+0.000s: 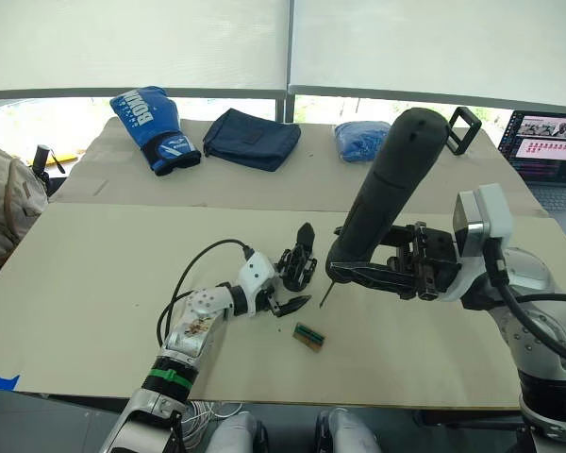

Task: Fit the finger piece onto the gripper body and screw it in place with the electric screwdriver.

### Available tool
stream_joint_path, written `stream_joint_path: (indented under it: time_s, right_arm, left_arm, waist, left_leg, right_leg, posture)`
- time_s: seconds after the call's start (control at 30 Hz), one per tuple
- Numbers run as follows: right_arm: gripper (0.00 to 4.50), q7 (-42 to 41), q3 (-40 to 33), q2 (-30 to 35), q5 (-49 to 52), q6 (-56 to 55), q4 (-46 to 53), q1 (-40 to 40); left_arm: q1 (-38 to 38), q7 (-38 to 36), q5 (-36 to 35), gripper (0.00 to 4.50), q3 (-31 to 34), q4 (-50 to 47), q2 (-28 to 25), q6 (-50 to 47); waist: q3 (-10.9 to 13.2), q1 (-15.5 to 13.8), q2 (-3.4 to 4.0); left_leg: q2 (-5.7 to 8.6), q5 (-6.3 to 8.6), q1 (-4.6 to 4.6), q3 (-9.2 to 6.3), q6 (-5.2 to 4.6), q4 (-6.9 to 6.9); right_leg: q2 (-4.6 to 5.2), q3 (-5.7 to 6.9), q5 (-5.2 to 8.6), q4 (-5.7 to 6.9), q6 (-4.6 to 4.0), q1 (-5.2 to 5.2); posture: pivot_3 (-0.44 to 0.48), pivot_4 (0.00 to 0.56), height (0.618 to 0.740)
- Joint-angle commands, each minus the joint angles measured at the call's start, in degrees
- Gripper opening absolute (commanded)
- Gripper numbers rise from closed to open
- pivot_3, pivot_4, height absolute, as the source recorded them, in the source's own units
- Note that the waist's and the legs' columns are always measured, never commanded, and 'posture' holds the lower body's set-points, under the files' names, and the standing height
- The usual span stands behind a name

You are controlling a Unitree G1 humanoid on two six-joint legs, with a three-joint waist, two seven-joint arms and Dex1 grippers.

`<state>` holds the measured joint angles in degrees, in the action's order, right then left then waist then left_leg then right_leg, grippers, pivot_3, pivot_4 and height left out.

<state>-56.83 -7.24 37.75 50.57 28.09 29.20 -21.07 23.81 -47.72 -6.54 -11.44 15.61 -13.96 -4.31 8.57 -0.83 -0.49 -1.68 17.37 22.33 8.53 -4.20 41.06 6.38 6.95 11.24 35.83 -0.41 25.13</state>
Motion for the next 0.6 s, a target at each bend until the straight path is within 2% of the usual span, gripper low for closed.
stream_joint_path:
  time_s: [0.03,0.17,0.27,0.3,0.33,0.4,0.6]
  right_arm:
    - [1.93,0.4,-1.4,-0.2,1.1,-1.3,2.0,-1.4]
    - [1.93,0.5,-1.5,-0.2,1.2,-1.2,2.1,-1.3]
    - [1.93,0.5,-1.5,-0.2,1.2,-1.3,2.2,-1.2]
    - [1.93,0.5,-1.5,-0.1,1.2,-1.3,2.1,-1.2]
    - [1.93,0.4,-1.5,0.0,1.2,-1.2,2.0,-1.3]
    - [1.93,0.0,-1.8,0.5,1.3,-1.0,1.7,-1.7]
    - [1.93,-0.3,-2.0,2.3,3.9,2.3,-1.2,-7.6]
  left_arm:
    - [1.2,0.7,0.6,4.45,-0.1,1.2,0.0,-0.2]
    - [1.5,0.8,0.1,4.45,0.4,2.4,-0.3,-0.6]
    - [1.2,0.3,-0.2,3.77,0.5,2.6,-0.5,-0.7]
    - [1.0,0.1,-0.3,3.37,0.5,2.6,-0.7,-0.7]
    - [0.9,-0.2,-0.3,2.78,0.5,2.6,-0.9,-0.6]
    - [0.7,-0.4,-0.4,2.30,0.5,2.6,-1.0,-0.6]
    - [0.7,-2.8,-1.5,2.31,0.4,2.9,-1.0,0.6]
  waist:
    - [0.0,0.1,0.00]
    - [0.0,0.1,0.00]
    - [0.0,0.1,0.00]
    - [0.0,0.1,0.00]
    - [0.0,0.1,0.00]
    - [0.0,0.1,0.00]
    - [0.0,0.3,0.00]
  left_leg:
    - [0.00,0.00,0.00,0.00,0.00,0.00]
    - [0.00,0.00,-0.01,0.00,0.00,0.00]
    - [0.00,0.00,-0.02,0.00,0.00,0.00]
    - [0.00,0.00,-0.02,0.00,0.00,0.00]
    - [-0.01,0.00,-0.02,0.00,0.00,0.00]
    - [-0.01,0.00,-0.02,0.00,0.00,-0.01]
    - [-0.01,0.00,-0.03,0.00,0.01,0.00]
  right_leg:
    - [-0.01,0.00,0.00,0.00,0.00,0.00]
    - [-0.01,0.00,0.00,0.00,0.00,0.00]
    - [-0.01,0.00,0.00,0.01,0.00,0.00]
    - [0.00,0.00,0.00,0.01,0.00,0.00]
    - [-0.01,0.00,0.00,0.01,0.00,0.00]
    - [-0.01,0.00,0.00,0.01,0.00,0.00]
    - [-0.01,-0.01,0.00,0.02,0.00,0.01]
  posture:
    - [0.000,0.150,0.740]
    - [0.000,0.150,0.740]
    - [0.000,0.150,0.740]
    - [0.000,0.150,0.740]
    - [0.000,0.150,0.740]
    - [0.000,0.150,0.740]
    - [0.000,0.150,0.740]
